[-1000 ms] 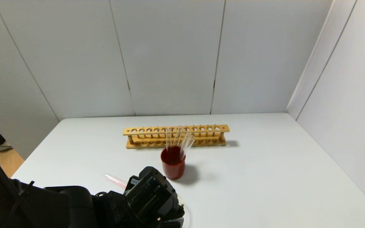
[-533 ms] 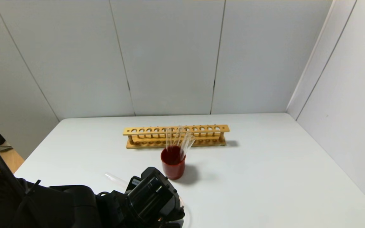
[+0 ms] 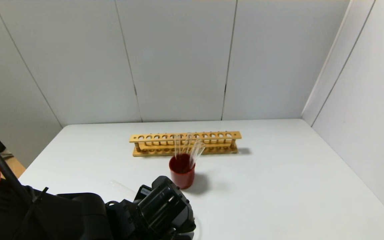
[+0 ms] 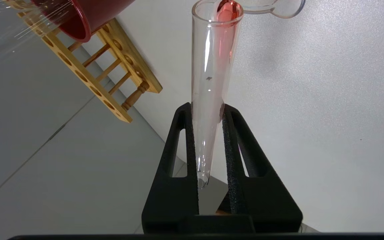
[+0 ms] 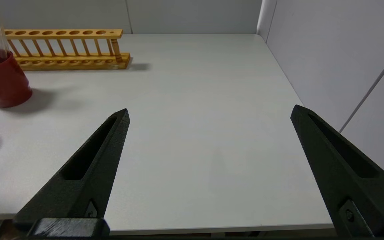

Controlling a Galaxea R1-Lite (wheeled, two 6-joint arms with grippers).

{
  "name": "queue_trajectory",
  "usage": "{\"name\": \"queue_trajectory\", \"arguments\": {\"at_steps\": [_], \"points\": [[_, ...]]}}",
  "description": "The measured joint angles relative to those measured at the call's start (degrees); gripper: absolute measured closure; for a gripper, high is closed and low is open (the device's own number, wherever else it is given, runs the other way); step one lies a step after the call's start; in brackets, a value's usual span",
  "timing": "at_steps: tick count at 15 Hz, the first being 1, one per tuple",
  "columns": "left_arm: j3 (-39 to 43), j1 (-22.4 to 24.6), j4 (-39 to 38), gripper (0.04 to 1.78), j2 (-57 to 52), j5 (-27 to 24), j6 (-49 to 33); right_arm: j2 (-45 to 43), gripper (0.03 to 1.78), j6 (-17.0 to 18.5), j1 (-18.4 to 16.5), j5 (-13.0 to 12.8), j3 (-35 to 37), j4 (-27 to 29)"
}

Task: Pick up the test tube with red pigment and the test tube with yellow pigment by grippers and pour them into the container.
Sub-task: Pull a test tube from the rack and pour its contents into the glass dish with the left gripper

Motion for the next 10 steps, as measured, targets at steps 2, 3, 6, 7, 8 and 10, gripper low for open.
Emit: {"name": "queue_trajectory", "arguments": {"at_steps": [2, 3, 6, 7, 8, 10], "points": [[-0.4, -0.2, 0.0, 1.52, 0.3, 0.0, 0.2, 0.0, 0.11, 0.0, 0.0, 0.0, 0.0, 0.0], [-0.5, -0.3, 0.0, 1.52, 0.5, 0.0, 0.2, 0.0, 0.11, 0.0, 0.0, 0.0, 0.0, 0.0], [-1.3, -0.6, 0.9, 1.52, 1.2, 0.8, 0.7, 0.0, 0.11, 0.0, 0.0, 0.0, 0.0, 0.0], [-1.8, -0.6, 1.7, 1.52, 1.5, 1.0, 0.7, 0.0, 0.11, 0.0, 0.0, 0.0, 0.0, 0.0], [-2.4, -0.7, 2.0, 1.52, 1.8, 1.1, 0.8, 0.0, 0.11, 0.0, 0.0, 0.0, 0.0, 0.0], [-3.3, -0.7, 2.3, 1.52, 2.4, 1.4, 0.8, 0.0, 0.11, 0.0, 0.0, 0.0, 0.0, 0.0]]}}
